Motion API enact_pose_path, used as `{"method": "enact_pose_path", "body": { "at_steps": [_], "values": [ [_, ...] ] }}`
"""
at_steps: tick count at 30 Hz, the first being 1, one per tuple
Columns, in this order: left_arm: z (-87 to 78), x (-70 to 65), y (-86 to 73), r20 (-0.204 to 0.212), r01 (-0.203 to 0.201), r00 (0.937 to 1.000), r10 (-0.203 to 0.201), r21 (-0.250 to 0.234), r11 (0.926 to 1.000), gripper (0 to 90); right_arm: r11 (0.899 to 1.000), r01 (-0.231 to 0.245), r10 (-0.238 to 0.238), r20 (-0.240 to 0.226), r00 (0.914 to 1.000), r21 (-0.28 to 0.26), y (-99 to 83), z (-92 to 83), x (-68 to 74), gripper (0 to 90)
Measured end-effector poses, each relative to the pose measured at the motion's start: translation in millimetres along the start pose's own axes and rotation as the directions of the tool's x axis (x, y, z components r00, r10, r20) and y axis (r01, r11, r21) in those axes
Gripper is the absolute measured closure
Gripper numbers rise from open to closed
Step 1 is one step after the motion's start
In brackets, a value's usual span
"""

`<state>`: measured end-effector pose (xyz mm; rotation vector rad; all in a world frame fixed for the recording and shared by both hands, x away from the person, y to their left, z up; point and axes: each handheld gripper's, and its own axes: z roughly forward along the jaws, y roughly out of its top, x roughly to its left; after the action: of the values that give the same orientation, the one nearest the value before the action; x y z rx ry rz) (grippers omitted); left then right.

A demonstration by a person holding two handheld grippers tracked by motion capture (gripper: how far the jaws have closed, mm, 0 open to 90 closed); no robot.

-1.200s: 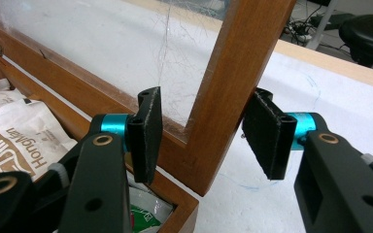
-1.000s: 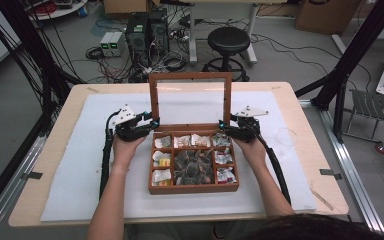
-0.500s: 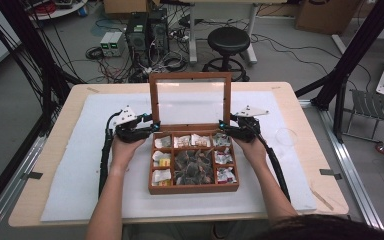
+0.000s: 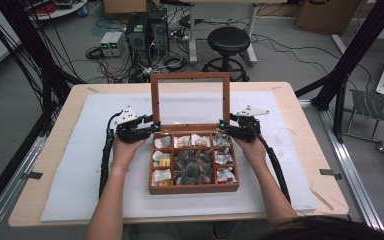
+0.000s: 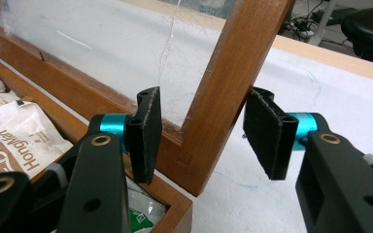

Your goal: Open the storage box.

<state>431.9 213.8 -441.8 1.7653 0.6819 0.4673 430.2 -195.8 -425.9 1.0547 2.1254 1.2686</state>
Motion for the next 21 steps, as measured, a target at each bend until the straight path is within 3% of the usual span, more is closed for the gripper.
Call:
{"method": "enact_pose_path", "body": {
  "at_steps": [3, 14, 21],
  "values": [
    [0.4, 1.8, -1.2, 0.011, 0.009, 0.9999, -0.008, -0.007, 0.9999, 55.3, 1.0, -0.001, 0.001, 0.01, 1.0, 0.002, -0.1, -0.9, 1.2, 49.9],
    [1.0, 3.6, -2.3, 0.017, 0.021, 0.9996, -0.021, -0.011, 0.9997, 55.1, 0.999, -0.037, 0.038, -0.03, 0.9988, 0.024, -1.6, -3.3, -5.0, 52.1],
    [1.6, 4.3, -3.5, 0.013, 0.038, 0.9992, -0.038, -0.011, 0.9992, 54.3, 0.998, -0.051, 0.052, -0.031, 0.9982, 0.024, -2.8, -3.3, -5.3, 52.4]
  ]
}}
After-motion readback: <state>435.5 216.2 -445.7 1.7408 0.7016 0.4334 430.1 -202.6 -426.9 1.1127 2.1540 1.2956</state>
